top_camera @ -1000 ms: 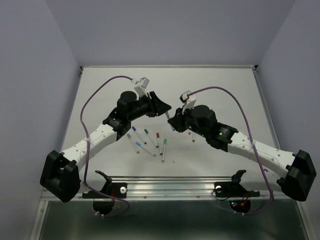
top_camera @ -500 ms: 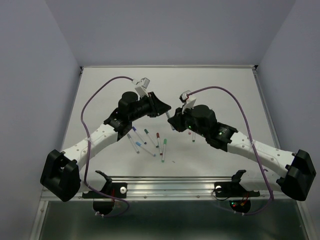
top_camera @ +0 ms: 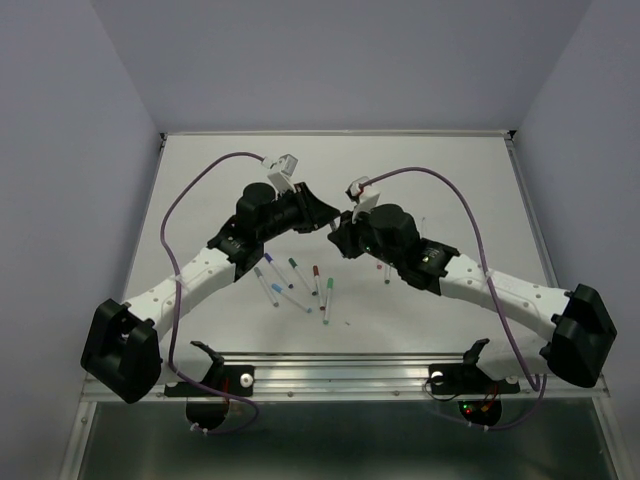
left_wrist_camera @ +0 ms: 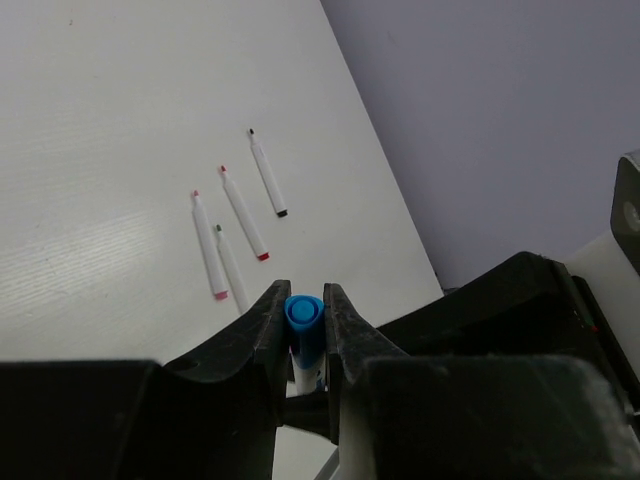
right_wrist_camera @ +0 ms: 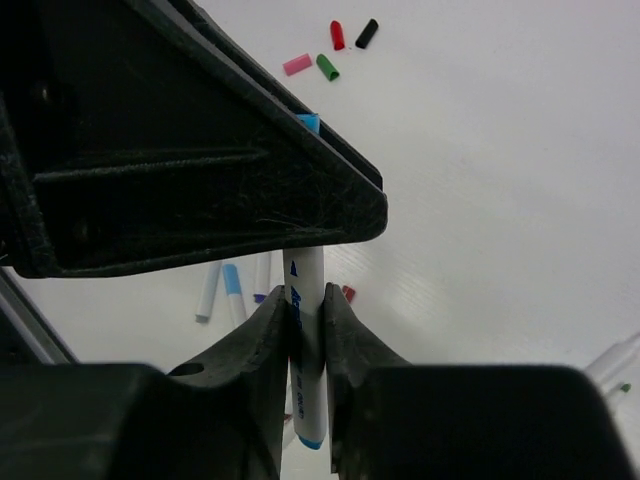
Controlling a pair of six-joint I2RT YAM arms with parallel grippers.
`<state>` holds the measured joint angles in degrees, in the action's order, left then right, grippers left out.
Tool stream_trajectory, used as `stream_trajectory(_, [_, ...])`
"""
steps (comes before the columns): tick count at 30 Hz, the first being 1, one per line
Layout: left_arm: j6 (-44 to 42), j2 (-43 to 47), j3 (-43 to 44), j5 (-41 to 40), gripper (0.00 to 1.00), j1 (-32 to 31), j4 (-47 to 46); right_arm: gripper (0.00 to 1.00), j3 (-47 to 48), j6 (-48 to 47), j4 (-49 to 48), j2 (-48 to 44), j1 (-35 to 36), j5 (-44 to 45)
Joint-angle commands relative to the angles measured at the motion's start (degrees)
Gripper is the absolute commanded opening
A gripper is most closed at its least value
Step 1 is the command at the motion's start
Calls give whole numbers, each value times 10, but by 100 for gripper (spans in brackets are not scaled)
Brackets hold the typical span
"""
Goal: Open the pen caps
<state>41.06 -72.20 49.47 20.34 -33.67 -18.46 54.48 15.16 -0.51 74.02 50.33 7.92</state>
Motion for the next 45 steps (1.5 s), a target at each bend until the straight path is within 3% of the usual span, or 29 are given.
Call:
stream_trajectory(1, [2, 18, 2, -5, 0, -3, -23, 7, 30, -13, -32, 10, 3, 4])
stream_trajectory(2, [1, 19, 4, -18, 0, -3, -18, 1, 29, -12, -32, 10, 3, -6])
stream_trajectory(7, [-10, 10, 39, -74, 0, 0, 18, 1, -26, 4, -33, -13, 3, -43])
stream_trajectory(13, [-27, -14, 105, -160, 0, 20, 48, 1, -119, 72, -29, -64, 3, -152])
stream_trajectory(22, [-22, -108, 178, -132, 0, 144, 51, 1, -215, 134, -41, -135, 3, -212])
stream_trajectory(25, [-15, -123, 180, -132, 0, 162, 54, 1, -217, 136, -40, -142, 3, -201])
stream_trajectory(32, [-25, -116, 158, -161, 0, 183, 101, 1, -189, 155, 41, -122, -4, -46])
stream_trajectory(40, [-44, -74, 90, -294, 0, 207, 223, 1, -145, 152, 84, -34, -142, 13])
stream_trajectory(45, [-55, -72, 33, -304, 1, 237, 236, 2, -118, 115, 100, 12, -173, 51])
